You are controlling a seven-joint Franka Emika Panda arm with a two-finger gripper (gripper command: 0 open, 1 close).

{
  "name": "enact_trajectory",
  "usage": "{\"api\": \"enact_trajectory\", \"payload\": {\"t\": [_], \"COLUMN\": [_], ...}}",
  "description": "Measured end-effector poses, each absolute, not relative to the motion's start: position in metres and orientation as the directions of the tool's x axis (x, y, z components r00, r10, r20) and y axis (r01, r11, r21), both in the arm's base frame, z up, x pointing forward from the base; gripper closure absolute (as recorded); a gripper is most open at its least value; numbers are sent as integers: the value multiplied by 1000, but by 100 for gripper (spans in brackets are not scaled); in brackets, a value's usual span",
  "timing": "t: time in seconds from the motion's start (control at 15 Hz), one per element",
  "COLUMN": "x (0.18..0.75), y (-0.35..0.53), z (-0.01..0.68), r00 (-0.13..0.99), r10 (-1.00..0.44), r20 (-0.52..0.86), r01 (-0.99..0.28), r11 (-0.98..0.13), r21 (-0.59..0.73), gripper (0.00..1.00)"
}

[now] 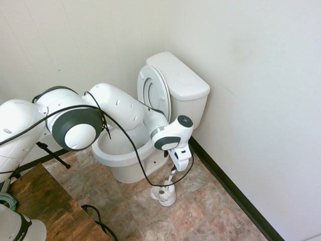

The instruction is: Clean the toilet

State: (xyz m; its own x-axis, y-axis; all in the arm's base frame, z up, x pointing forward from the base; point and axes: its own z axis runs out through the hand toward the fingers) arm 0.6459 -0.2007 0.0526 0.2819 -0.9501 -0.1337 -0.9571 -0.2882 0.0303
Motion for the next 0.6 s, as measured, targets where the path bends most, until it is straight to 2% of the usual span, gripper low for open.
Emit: {"api": "enact_trajectory", "payload": {"t": [0.6], "x": [660], "y": [-200], "z": [-1], "r00": [265], "r10": [-952], "r20": [-151], "r01": [-958], "r11": [-278], "r21": [70], "gripper": [0]}}
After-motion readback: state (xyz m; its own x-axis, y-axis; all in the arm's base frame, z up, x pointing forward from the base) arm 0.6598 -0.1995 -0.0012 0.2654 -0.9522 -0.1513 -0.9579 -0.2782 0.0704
